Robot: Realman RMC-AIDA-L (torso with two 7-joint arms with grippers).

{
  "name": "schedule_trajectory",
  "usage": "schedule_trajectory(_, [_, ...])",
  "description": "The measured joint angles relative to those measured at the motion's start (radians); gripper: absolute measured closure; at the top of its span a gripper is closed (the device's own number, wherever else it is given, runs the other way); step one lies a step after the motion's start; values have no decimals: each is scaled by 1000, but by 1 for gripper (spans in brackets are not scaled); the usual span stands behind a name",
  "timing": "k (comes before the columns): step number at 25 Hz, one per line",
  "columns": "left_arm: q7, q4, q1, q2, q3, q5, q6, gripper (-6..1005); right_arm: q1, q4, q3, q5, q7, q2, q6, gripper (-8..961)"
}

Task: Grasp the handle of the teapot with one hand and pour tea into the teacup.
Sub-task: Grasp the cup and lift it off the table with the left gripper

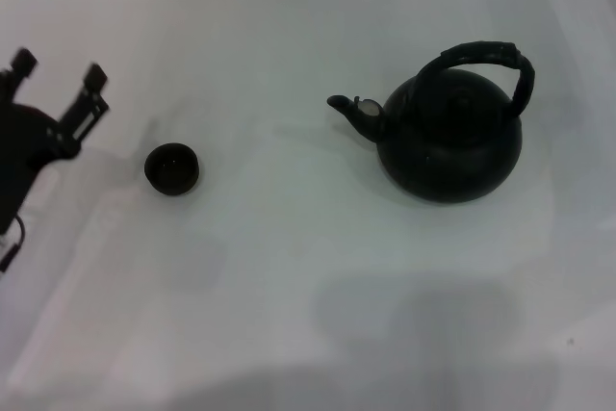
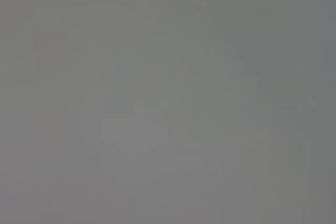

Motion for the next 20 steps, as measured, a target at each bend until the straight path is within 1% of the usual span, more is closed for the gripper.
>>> schedule_trajectory(5, [-1,-3,32,0,0,103,2,112,-5,1,-5,-6,-1,0,0,80])
schedule_trajectory(9, [2,-15,56,-1,0,144,13,112,-4,0,-6,-7,-1,0,-1,80])
schedule_trajectory(13, [2,-15,60,2,0,179,24,112,-4,0,-6,-8,-1,-1,-1,80])
schedule_trajectory(20, [2,-7,52,3,2,242,110,112,-3,-1,-6,-9,-1,-1,-1,80])
